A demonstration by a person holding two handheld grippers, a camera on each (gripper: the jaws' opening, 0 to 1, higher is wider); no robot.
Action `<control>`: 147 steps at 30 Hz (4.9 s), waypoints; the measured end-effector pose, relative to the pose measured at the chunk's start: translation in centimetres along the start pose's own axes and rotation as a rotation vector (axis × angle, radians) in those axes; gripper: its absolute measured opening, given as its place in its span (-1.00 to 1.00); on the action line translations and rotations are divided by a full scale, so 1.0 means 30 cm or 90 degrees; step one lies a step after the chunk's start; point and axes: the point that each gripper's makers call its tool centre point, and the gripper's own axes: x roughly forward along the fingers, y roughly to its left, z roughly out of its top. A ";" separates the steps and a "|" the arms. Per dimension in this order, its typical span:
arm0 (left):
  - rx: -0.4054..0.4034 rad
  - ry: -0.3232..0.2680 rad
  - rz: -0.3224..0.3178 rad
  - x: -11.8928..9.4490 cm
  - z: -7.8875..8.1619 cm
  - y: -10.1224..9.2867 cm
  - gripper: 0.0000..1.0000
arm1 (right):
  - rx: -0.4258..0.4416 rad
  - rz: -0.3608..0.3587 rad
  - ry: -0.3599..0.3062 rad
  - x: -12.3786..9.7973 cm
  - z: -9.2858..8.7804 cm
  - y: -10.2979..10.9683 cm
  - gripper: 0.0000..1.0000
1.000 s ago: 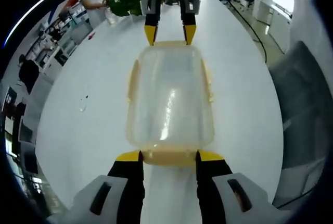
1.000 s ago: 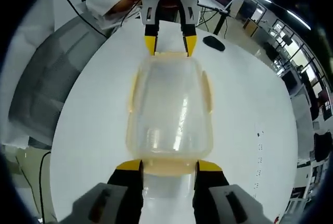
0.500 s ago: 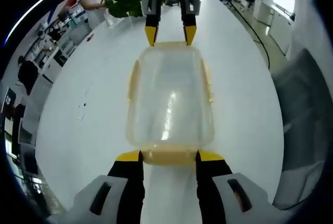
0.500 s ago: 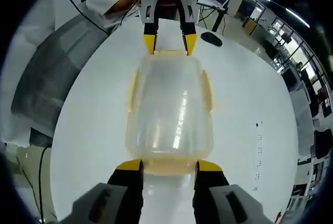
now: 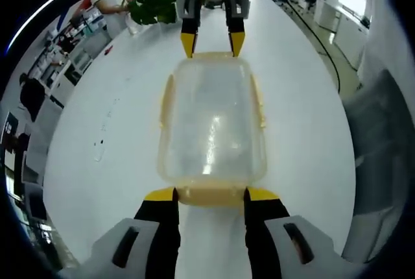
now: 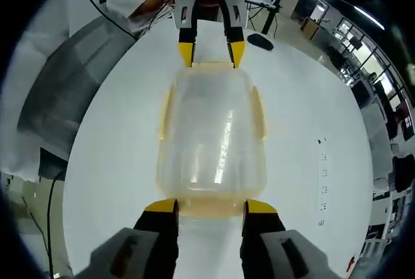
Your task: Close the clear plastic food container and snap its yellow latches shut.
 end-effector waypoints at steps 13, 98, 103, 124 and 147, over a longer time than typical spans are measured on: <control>-0.001 -0.007 -0.006 0.042 0.051 0.005 -0.26 | 0.005 0.005 0.008 -0.014 -0.069 -0.009 -0.30; -0.121 -0.034 -0.010 0.056 0.043 0.027 -0.15 | 0.174 0.002 -0.043 -0.032 -0.135 -0.010 -0.13; -0.173 -0.049 -0.011 0.054 0.056 0.028 -0.13 | 0.208 0.004 -0.030 -0.035 -0.141 -0.009 -0.21; -0.336 -0.045 0.013 0.056 0.068 0.030 -0.18 | 0.406 -0.003 -0.028 -0.016 -0.116 -0.017 -0.34; -0.563 -0.038 0.033 0.081 0.086 0.007 -0.25 | 0.588 -0.037 -0.068 0.004 -0.112 -0.034 -0.36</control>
